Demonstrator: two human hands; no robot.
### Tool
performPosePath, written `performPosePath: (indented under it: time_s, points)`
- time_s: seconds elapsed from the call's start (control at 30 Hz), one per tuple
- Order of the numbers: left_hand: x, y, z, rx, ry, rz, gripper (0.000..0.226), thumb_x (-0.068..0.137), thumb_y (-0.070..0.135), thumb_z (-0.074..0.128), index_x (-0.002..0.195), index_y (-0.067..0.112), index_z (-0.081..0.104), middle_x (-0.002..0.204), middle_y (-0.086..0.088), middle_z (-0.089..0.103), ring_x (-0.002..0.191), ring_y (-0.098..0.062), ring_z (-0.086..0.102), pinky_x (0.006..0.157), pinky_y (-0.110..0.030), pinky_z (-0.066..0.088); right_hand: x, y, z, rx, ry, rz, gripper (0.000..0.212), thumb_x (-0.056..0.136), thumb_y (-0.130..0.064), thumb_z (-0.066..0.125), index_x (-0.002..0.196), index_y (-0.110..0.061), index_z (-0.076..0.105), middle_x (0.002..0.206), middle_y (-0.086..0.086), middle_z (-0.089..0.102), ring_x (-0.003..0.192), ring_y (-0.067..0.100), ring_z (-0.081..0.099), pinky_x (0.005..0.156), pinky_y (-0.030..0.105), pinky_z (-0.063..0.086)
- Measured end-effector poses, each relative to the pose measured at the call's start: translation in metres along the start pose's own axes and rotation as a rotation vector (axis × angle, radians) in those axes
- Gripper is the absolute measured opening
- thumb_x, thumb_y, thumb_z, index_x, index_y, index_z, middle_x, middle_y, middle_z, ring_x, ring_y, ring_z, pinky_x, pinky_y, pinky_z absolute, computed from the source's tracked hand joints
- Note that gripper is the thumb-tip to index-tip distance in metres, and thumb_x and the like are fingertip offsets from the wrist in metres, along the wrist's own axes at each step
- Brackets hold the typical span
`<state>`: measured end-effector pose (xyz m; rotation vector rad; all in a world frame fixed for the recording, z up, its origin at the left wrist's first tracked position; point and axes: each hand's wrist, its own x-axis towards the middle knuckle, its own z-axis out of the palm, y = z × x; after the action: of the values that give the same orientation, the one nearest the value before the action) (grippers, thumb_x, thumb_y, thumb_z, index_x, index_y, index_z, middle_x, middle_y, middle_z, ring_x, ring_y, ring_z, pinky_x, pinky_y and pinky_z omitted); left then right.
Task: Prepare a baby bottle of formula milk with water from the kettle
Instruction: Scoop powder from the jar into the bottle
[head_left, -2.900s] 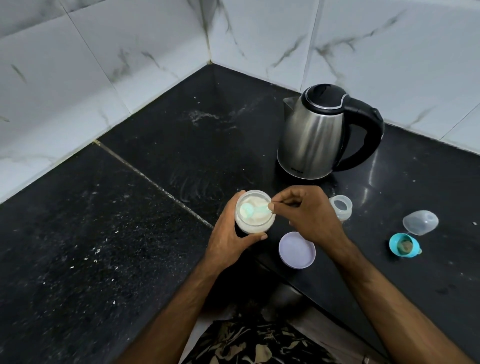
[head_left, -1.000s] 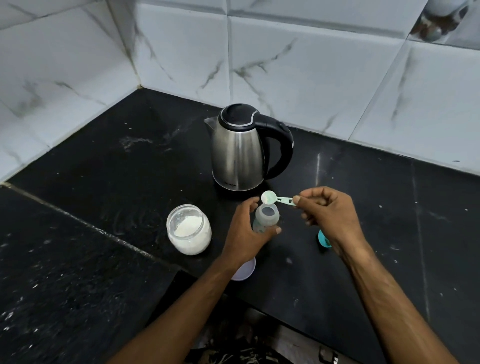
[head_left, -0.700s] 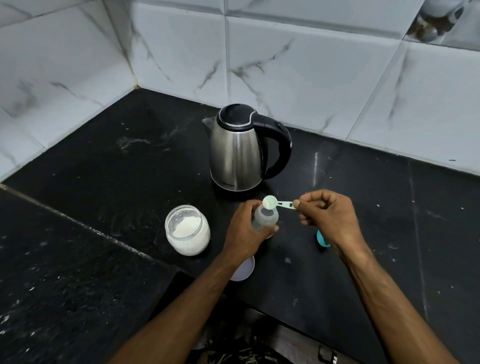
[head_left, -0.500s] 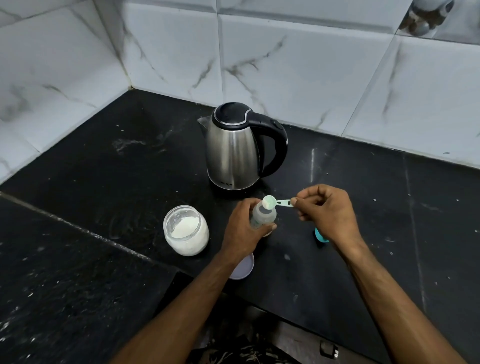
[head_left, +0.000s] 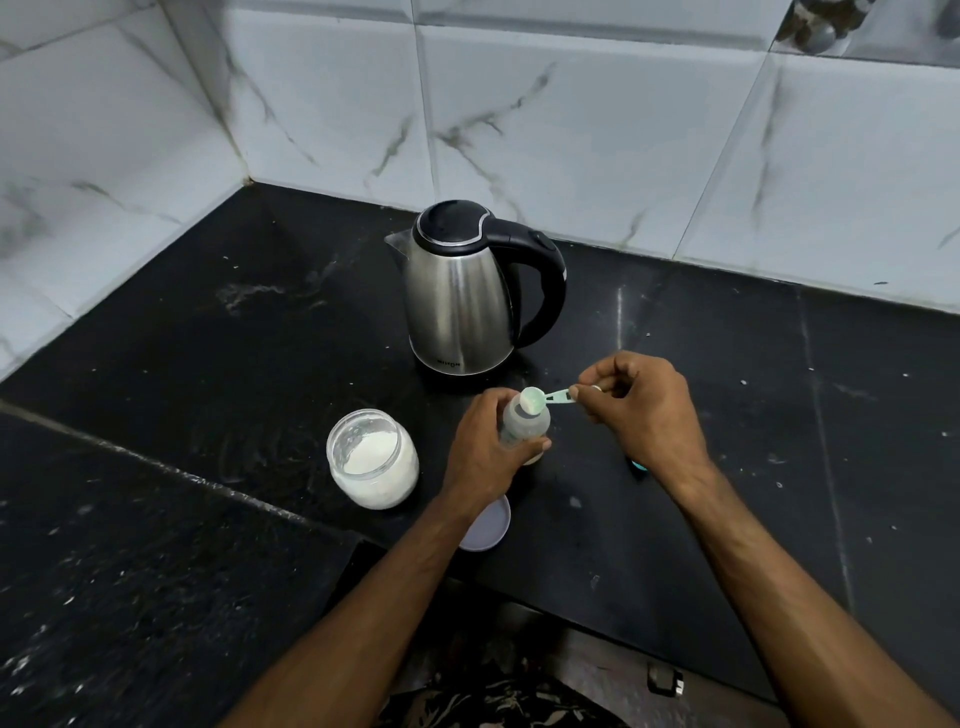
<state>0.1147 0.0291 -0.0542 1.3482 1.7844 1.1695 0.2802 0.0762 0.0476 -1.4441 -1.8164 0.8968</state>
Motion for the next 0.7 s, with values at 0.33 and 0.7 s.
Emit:
performPosePath:
  time_s: [0.33,0.7]
  points:
    - [0.001,0.0,-0.001,-0.012,-0.013,-0.01,0.057,0.07,0.027,0.088,0.114,0.031,0.052,0.119,0.007,0.061,0.11,-0.01,0.058,0.096,-0.037,0.053,-0.005,-0.005,0.008,-0.186,0.01,-0.185,0.006,0.082,-0.011,0.075,0.082,-0.012,0.07,0.072,-0.005,0.068,0.067,0.01,0.063,0.066,0.026,0.053]
    - [0.002,0.001,-0.001,0.01,-0.025,-0.01,0.057,0.07,0.025,0.089,0.113,0.031,0.051,0.115,0.011,0.059,0.109,-0.009,0.057,0.091,-0.027,0.05,-0.005,-0.012,0.018,-0.418,-0.096,-0.326,0.001,0.088,-0.009,0.065,0.088,-0.009,0.065,0.077,0.005,0.068,0.071,0.023,0.062,0.062,0.029,0.044]
